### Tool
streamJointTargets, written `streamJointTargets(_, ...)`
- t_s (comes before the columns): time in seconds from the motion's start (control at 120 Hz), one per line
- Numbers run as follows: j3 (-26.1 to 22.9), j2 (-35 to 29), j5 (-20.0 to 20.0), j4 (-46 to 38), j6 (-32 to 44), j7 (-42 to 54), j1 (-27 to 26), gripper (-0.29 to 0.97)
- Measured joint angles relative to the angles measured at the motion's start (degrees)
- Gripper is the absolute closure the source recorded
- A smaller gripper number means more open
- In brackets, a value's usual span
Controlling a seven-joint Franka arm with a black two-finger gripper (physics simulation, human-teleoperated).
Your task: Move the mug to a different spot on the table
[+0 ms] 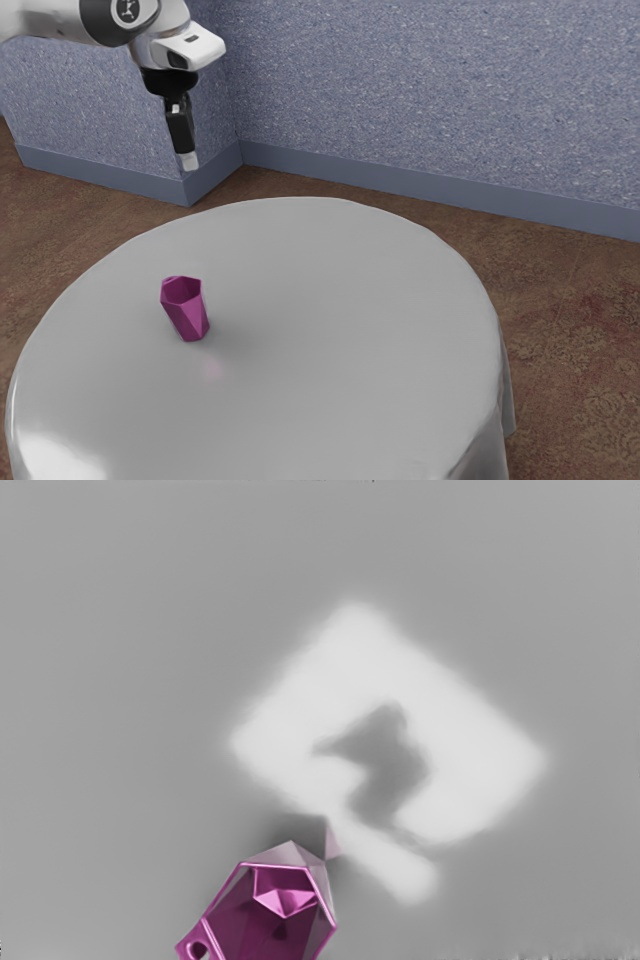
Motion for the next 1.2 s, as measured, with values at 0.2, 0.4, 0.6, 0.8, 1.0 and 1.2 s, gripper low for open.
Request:
streamJointTargets(0.2,0.0,0.2,0.0,0.0,0.0,2.8,-0.1,0.0)
streamJointTargets(0.4,1.4,-2.4,0.5,-3.7,0.0,5.1,-1.5,0.0)
streamJointTargets(0.6,2.3,-5.9,0.9,-9.4,-0.1,17.5,-0.4,0.0)
streamJointTargets(0.8,2.4,-6.5,1.6,-10.8,0.1,36.5,6.2,0.0)
streamJointTargets(1.0,4.1,-5.4,-0.8,-13.6,2.9,53.6,14.0,0.0)
streamJointTargets(1.2,4.6,0.7,-2.7,-13.4,6.2,66.8,18.1,0.0)
